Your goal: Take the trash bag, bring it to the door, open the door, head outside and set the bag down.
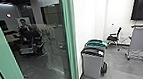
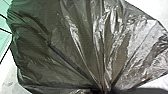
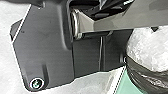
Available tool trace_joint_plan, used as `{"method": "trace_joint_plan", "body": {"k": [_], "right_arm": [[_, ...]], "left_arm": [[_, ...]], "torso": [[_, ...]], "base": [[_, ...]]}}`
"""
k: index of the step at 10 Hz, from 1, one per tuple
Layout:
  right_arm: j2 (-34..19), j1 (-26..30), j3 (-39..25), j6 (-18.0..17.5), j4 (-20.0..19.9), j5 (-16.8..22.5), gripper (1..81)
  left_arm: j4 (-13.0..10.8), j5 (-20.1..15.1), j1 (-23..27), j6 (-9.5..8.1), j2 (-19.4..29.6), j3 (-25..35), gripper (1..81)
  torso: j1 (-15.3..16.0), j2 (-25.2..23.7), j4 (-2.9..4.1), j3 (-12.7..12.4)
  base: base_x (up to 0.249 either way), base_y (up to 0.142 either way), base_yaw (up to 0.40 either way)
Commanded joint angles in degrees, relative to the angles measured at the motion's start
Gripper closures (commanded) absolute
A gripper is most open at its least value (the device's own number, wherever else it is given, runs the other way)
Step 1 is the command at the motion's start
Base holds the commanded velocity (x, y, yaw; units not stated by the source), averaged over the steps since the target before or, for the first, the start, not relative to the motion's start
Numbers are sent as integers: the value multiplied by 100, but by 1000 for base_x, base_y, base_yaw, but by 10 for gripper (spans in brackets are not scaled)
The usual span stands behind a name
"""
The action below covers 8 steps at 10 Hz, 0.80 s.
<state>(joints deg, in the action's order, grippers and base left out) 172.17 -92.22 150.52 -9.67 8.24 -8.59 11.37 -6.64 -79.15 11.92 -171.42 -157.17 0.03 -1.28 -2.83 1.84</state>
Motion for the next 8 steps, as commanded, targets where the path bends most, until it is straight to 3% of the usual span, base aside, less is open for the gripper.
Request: {"method": "trace_joint_plan", "body": {"k": [1,4,8], "right_arm": [[13,234,-32,8,72,262,10],[13,226,-32,9,72,262,10],[13,226,-41,9,72,262,10]], "left_arm": [[-39,-338,352,29,29,-15,811],[-39,-338,360,29,38,-15,811],[-48,-338,352,29,46,-15,811]], "torso": [[0,0,0,0],[0,0,0,0],[0,0,0,0]], "base": [[0,0,-114],[0,0,33],[0,0,172]]}}
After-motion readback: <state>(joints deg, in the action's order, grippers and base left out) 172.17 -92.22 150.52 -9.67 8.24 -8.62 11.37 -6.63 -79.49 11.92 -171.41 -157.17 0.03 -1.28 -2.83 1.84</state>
